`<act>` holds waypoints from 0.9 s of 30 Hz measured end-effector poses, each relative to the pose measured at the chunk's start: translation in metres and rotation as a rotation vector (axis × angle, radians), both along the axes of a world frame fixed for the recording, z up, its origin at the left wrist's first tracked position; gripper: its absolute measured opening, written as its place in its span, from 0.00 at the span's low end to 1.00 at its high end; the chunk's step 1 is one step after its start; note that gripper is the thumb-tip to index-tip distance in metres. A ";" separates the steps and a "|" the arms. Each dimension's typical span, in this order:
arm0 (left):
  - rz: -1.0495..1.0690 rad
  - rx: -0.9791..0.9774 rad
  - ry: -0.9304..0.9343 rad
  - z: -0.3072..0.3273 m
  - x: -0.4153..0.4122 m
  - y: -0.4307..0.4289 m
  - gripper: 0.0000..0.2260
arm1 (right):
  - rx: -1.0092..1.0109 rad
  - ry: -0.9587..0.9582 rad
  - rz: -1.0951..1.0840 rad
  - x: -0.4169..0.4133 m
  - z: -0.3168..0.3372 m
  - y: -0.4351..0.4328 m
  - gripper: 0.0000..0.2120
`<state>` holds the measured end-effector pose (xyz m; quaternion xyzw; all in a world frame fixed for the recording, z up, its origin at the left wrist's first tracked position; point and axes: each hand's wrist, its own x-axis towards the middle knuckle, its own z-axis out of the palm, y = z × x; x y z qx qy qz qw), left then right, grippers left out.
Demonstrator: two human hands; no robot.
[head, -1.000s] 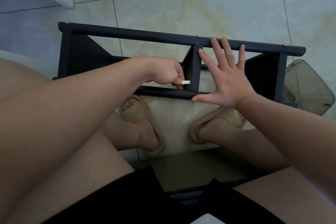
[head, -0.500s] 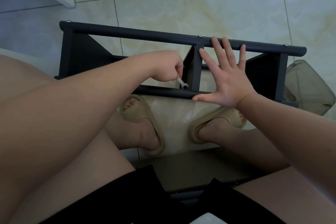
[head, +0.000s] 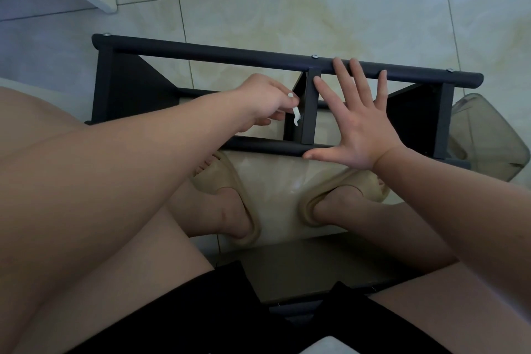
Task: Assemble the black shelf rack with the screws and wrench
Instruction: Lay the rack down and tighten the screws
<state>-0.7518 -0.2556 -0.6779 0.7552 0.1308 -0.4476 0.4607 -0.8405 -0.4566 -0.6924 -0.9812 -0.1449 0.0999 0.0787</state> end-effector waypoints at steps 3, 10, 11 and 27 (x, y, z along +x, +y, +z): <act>0.052 0.024 -0.003 0.002 0.002 0.000 0.02 | 0.001 0.002 0.000 0.000 0.000 0.000 0.57; 0.093 -0.017 0.130 0.007 0.000 -0.004 0.08 | 0.000 0.012 -0.002 0.000 0.001 0.000 0.58; 0.097 -0.031 0.146 0.008 0.000 -0.004 0.08 | 0.000 0.013 -0.001 0.000 0.001 0.000 0.58; 0.079 -0.067 0.173 0.007 -0.001 -0.005 0.07 | -0.009 0.027 -0.001 0.000 0.002 0.001 0.58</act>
